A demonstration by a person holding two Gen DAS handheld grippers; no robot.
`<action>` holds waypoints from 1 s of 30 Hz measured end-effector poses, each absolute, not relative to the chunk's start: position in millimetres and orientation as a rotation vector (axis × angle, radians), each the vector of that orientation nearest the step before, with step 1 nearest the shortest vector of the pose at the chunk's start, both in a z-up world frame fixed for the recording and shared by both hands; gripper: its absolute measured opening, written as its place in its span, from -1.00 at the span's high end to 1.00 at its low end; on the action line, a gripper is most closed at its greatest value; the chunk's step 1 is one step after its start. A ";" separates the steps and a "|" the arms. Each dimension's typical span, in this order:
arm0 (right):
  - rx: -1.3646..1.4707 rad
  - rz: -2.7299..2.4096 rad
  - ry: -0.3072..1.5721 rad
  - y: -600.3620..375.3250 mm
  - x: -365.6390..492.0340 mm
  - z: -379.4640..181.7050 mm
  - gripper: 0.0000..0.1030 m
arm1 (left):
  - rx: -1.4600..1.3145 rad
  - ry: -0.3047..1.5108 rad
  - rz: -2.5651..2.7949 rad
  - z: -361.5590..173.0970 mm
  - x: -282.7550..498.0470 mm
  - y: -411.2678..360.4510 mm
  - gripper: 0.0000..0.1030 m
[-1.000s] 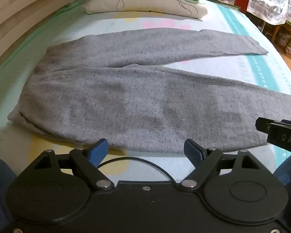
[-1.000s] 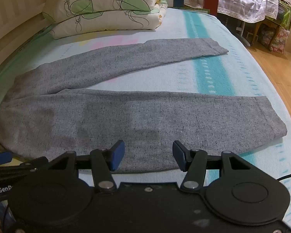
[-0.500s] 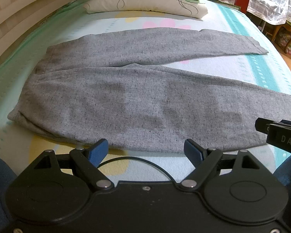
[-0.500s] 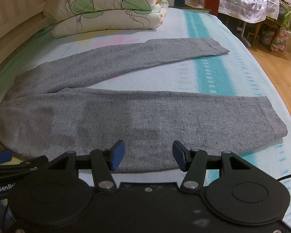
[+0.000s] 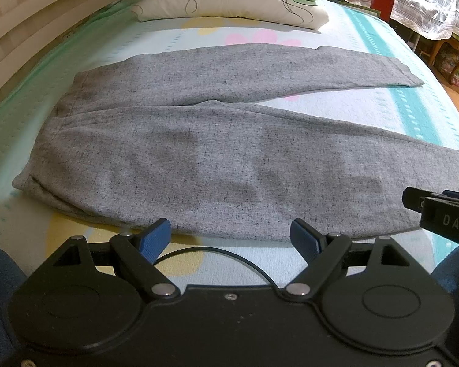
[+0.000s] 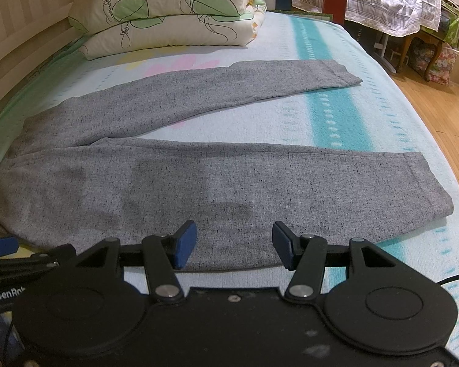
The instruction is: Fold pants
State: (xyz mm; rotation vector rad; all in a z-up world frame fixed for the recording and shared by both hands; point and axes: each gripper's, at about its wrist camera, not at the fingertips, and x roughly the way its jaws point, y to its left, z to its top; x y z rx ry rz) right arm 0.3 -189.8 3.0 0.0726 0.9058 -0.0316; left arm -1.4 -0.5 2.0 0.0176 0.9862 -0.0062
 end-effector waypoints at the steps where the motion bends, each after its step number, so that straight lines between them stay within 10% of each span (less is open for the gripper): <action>1: 0.072 -0.032 0.906 -189.2 0.1 3.1 -0.12 | 0.018 0.986 -0.007 2.0 -1.3 -0.3 -0.67; 30: 0.070 -0.023 0.915 -191.4 1.6 -0.3 -0.12 | 0.018 0.990 -0.013 1.3 0.1 -2.0 -0.67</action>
